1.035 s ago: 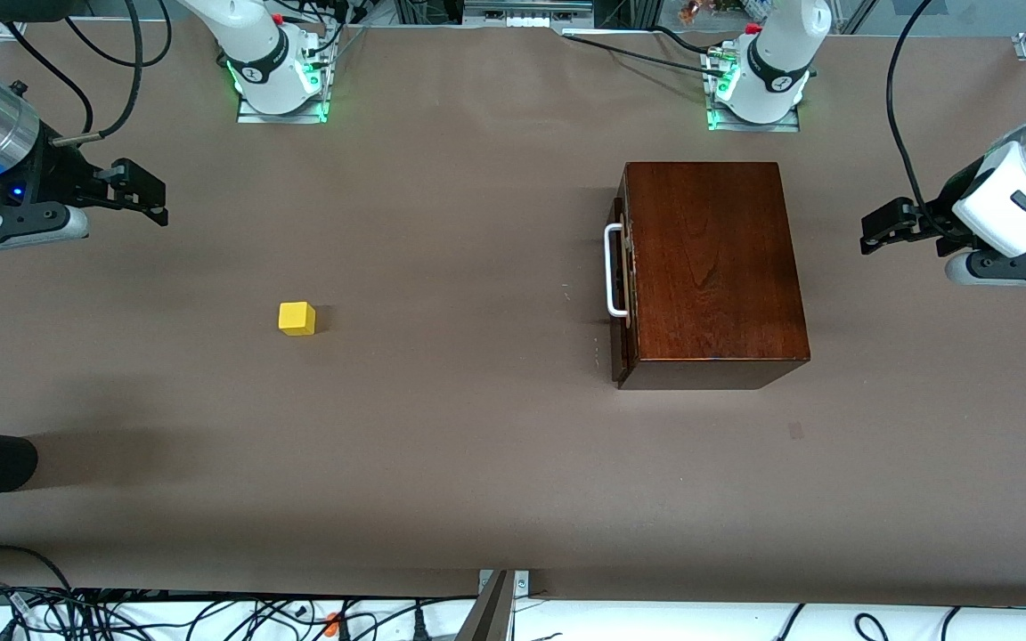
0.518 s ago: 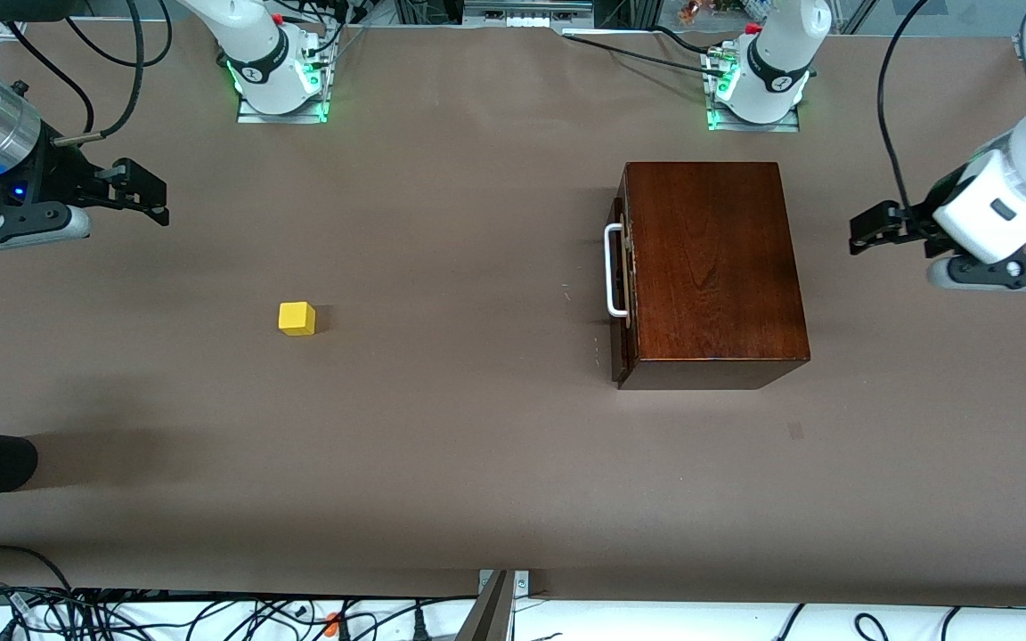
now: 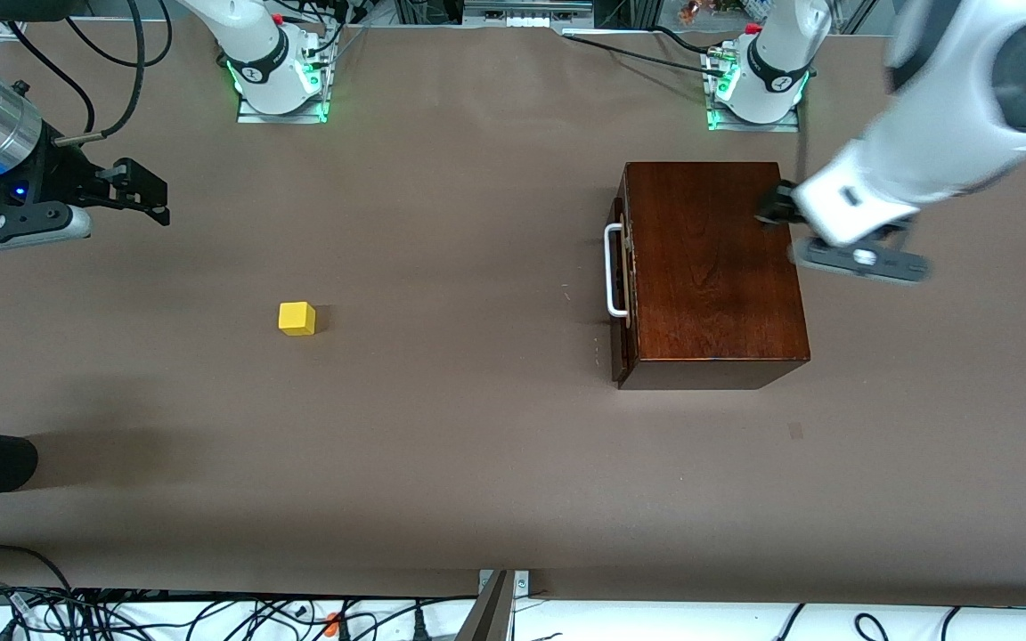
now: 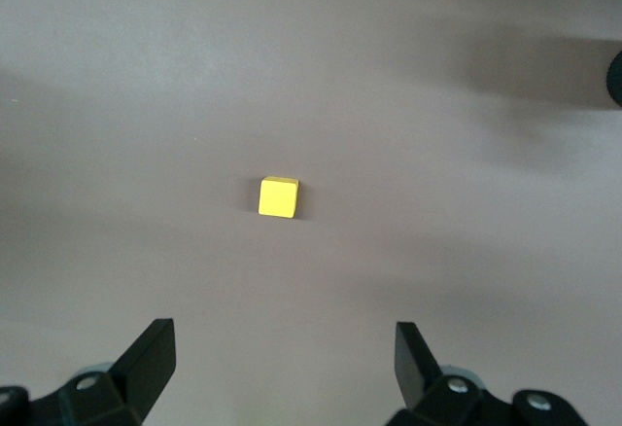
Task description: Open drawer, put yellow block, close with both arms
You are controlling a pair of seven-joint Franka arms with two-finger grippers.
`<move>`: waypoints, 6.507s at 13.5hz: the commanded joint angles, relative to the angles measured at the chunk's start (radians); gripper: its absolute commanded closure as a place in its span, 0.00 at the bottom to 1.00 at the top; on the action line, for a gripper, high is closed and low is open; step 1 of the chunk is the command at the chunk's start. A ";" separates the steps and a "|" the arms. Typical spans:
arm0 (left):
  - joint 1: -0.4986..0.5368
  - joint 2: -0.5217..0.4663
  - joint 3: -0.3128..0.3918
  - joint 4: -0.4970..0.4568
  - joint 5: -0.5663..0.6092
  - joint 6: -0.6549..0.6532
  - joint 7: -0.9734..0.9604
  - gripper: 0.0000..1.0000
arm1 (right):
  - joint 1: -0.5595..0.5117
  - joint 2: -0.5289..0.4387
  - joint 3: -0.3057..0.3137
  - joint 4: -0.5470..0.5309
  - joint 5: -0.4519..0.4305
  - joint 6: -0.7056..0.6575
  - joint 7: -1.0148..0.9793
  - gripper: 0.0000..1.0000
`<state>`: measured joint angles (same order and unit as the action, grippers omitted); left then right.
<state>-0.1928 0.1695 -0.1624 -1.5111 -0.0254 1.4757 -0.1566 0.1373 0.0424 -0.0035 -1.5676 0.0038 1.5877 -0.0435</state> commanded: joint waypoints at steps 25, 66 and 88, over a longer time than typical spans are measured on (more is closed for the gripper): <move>-0.399 0.308 0.007 -0.179 0.286 0.492 -0.606 0.00 | 0.024 0.037 -0.001 0.055 0.018 0.003 -0.012 0.00; -0.505 0.485 0.003 0.035 0.289 0.529 -0.728 0.00 | -0.031 0.162 -0.012 0.044 -0.007 -0.012 -0.128 0.00; -0.412 0.311 0.004 0.144 0.128 0.237 -0.562 0.00 | 0.007 0.353 0.056 -0.594 0.084 0.983 0.119 0.00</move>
<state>-0.6783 0.5403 -0.1551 -1.3522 0.1640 1.7657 -0.8387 0.1454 0.4320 0.0489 -2.1224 0.0733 2.5622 0.0696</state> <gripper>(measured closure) 0.000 0.000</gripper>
